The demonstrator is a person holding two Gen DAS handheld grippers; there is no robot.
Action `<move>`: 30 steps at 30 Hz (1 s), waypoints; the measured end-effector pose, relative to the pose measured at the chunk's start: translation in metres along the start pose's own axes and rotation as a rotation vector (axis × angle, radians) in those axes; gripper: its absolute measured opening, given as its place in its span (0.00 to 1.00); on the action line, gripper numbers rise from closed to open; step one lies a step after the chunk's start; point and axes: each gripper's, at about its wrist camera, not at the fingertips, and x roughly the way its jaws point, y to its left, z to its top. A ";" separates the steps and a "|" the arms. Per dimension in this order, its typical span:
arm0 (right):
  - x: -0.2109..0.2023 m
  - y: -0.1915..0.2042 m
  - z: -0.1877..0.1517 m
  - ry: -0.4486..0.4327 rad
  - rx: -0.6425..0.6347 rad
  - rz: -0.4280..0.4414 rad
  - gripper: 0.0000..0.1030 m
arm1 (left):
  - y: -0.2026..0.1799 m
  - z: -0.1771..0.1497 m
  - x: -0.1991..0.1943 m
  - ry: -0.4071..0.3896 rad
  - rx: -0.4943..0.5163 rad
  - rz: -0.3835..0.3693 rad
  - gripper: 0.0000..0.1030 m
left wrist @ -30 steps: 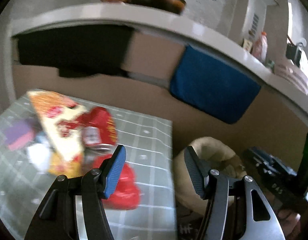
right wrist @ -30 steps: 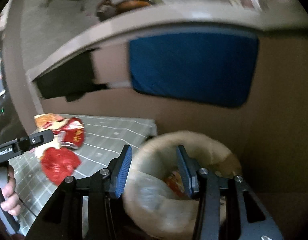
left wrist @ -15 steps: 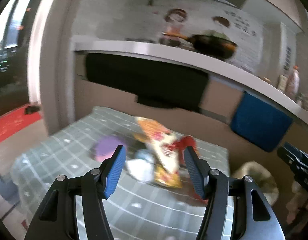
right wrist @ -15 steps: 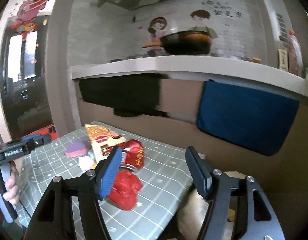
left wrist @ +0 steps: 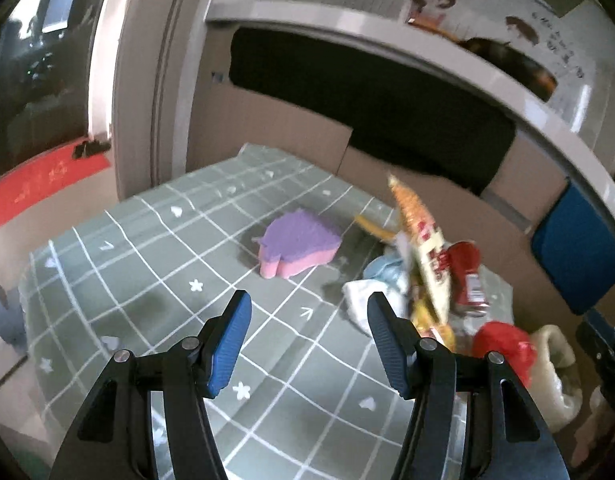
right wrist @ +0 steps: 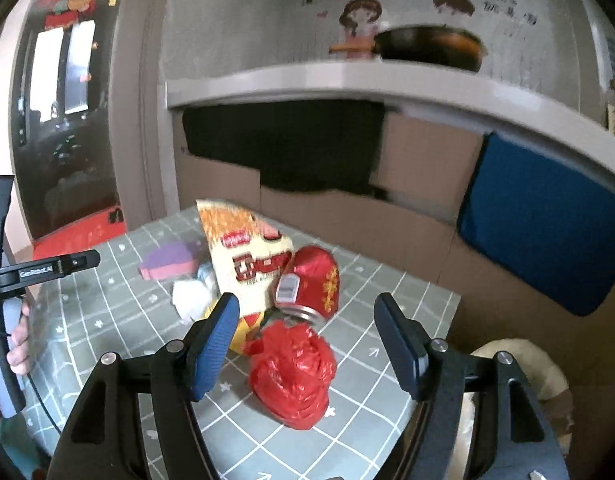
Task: Collect trash
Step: 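Move both grippers back over the table toward the remaining trash, then grasp the purple-pink sponge with the left gripper while the right gripper grasps the red plastic bag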
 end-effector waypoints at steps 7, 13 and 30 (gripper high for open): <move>0.035 -0.005 -0.011 0.072 -0.008 0.020 0.65 | 0.022 0.031 0.065 0.051 -0.061 -0.051 0.59; 0.054 -0.016 -0.014 0.100 0.002 -0.012 0.65 | 0.033 0.064 0.119 0.099 -0.119 -0.041 0.59; 0.072 -0.039 -0.033 0.173 0.094 0.073 0.65 | 0.014 0.035 0.135 0.210 0.053 -0.052 0.57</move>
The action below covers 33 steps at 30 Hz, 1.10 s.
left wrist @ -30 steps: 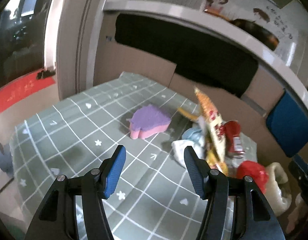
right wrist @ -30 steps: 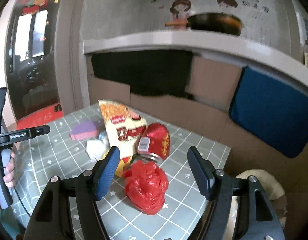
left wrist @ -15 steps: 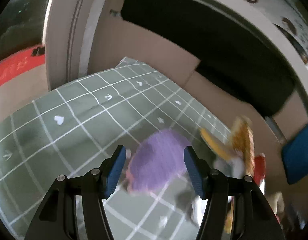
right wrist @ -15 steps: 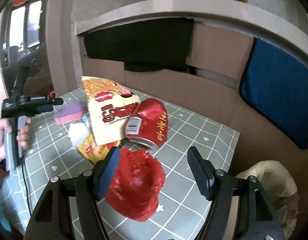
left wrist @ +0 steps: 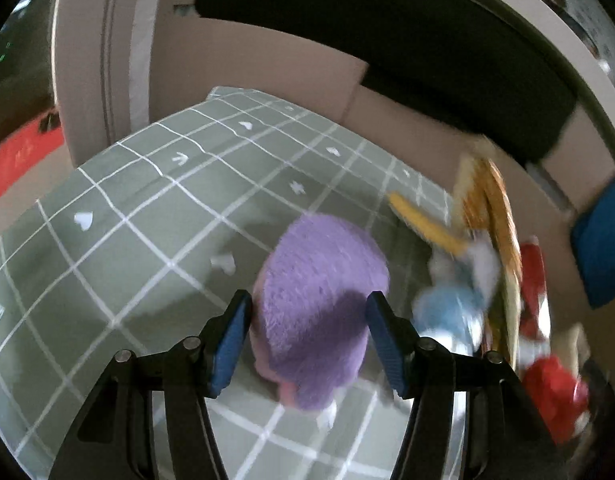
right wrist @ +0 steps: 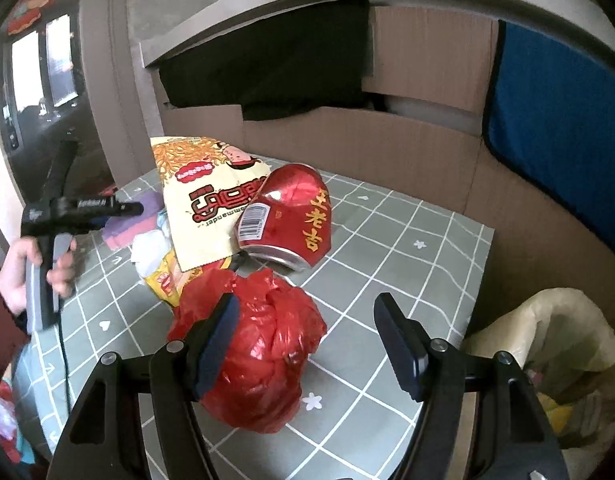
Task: Collect trash
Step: 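Grasp the purple-pink sponge with the left gripper while the right gripper grasps the red plastic bag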
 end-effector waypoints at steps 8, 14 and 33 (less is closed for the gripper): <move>0.005 0.007 -0.001 0.023 -0.002 0.073 0.65 | -0.031 -0.049 -0.032 0.044 0.069 -0.083 0.56; 0.037 0.008 -0.009 0.129 0.066 0.204 0.65 | -0.034 -0.059 -0.047 0.003 0.055 -0.029 0.56; 0.029 0.008 -0.020 0.149 0.071 0.230 0.47 | -0.038 -0.059 -0.047 -0.003 0.057 -0.010 0.54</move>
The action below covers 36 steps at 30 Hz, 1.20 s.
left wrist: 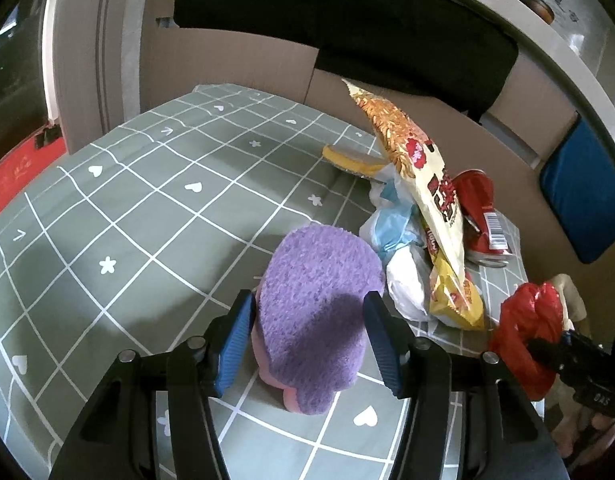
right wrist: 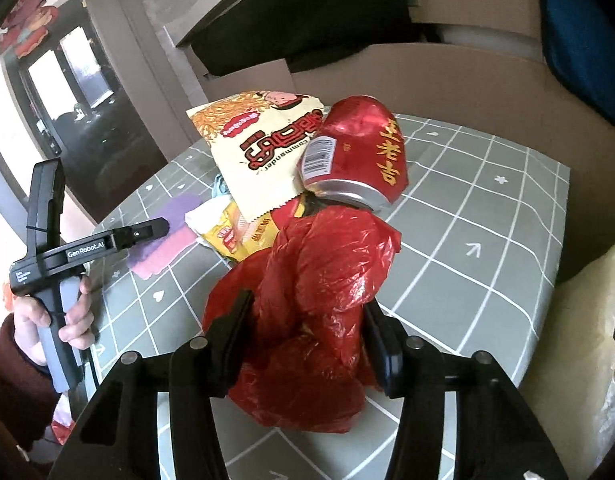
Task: Collect trash
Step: 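Grasp the purple-pink sponge with the left gripper while the right gripper grasps the red plastic bag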
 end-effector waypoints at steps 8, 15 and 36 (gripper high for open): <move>-0.009 -0.009 -0.005 -0.022 0.006 -0.040 0.47 | -0.016 0.002 -0.014 -0.037 0.035 -0.016 0.53; -0.016 -0.016 -0.010 -0.029 0.025 -0.044 0.47 | -0.037 -0.001 -0.028 -0.051 0.083 -0.084 0.53; -0.018 -0.012 -0.016 -0.058 0.002 -0.023 0.51 | 0.005 0.006 0.010 -0.016 -0.055 0.018 0.54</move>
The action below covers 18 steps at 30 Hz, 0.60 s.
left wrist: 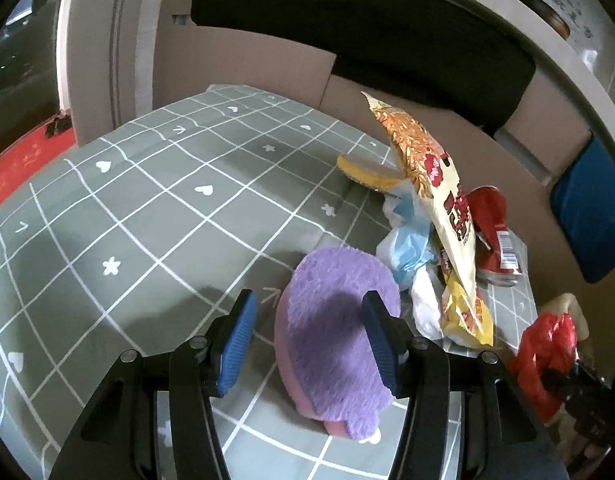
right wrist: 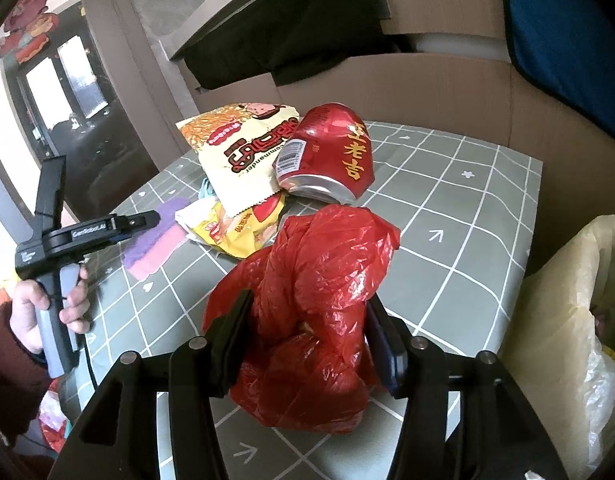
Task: Collect trash
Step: 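Grasp the purple-pink sponge with the left gripper while the right gripper grasps the red plastic bag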
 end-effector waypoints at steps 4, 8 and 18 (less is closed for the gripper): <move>0.008 0.010 -0.001 0.034 -0.030 0.037 0.58 | 0.002 0.004 0.007 0.013 -0.028 -0.031 0.54; 0.016 0.023 -0.004 0.050 -0.079 0.022 0.59 | 0.007 0.008 0.014 0.042 -0.080 -0.067 0.56; 0.007 0.027 0.000 0.023 -0.103 0.016 0.50 | 0.007 0.012 0.019 0.095 -0.120 -0.079 0.61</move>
